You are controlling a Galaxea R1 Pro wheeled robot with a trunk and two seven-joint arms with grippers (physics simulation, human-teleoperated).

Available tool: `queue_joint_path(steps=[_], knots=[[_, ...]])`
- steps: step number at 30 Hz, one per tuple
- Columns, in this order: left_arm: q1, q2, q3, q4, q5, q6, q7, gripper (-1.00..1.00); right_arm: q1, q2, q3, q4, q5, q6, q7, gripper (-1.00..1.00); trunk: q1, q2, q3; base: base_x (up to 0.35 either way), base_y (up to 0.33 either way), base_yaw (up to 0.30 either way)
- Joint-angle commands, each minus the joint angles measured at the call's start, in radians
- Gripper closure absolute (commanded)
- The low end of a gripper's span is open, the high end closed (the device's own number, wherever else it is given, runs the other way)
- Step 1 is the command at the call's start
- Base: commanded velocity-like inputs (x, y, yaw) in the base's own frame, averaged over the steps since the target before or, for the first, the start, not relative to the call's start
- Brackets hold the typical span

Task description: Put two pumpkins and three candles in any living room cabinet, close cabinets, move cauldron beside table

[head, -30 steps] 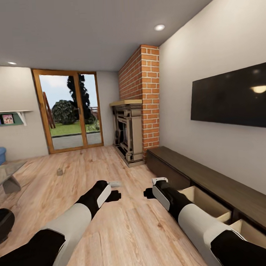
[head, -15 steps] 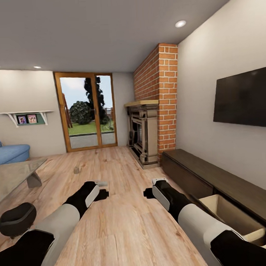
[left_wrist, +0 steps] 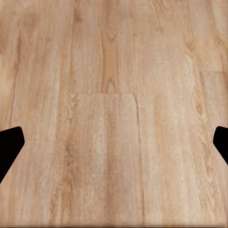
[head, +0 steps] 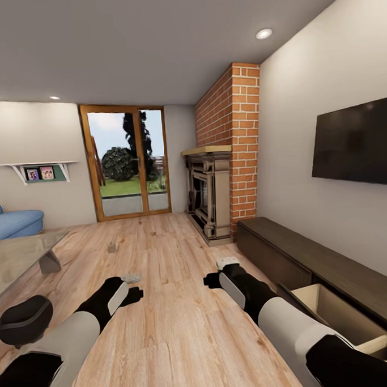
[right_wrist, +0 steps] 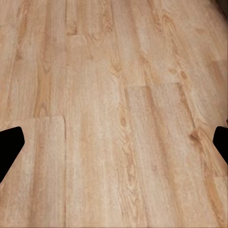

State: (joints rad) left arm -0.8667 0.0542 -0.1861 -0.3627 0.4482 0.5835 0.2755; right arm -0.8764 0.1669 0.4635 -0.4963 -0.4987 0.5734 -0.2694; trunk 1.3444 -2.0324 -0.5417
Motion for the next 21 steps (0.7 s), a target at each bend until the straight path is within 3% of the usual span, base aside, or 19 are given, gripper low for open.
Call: queue_joint_path(steps=[1,5,9,16,21], knots=[[0.0,0.001,-0.007,-0.002,0.011,0.004,0.007,-1.0,-0.001,-0.001,0.007,-0.001,-0.011,0.001,-0.009,-1.0,0.0,-0.001,-0.001,0.01,0.0,0.0],[0.038,0.001,-0.008,-0.004,0.011,-0.001,0.006,-1.0,-0.001,0.001,0.011,-0.001,-0.011,-0.014,-0.006,-1.0,0.0,-0.001,-0.001,0.004,0.0,0.0],[0.064,0.0,-0.009,-0.006,0.012,-0.064,0.005,-1.0,-0.001,-0.002,0.012,-0.001,-0.01,-0.045,-0.005,-1.0,0.0,-0.001,-0.001,0.0,0.0,0.0],[0.158,0.004,-0.008,-0.022,0.012,-0.254,0.003,-1.0,-0.001,-0.004,0.012,-0.001,-0.009,-0.066,-0.005,-1.0,-0.027,0.048,0.021,0.0,0.0,0.0],[0.238,0.02,-0.007,-0.071,0.012,-0.337,0.003,-1.0,0.0,-0.004,0.012,-0.001,-0.01,-0.082,-0.004,-1.0,-0.046,0.083,0.037,0.0,0.0,0.0]])
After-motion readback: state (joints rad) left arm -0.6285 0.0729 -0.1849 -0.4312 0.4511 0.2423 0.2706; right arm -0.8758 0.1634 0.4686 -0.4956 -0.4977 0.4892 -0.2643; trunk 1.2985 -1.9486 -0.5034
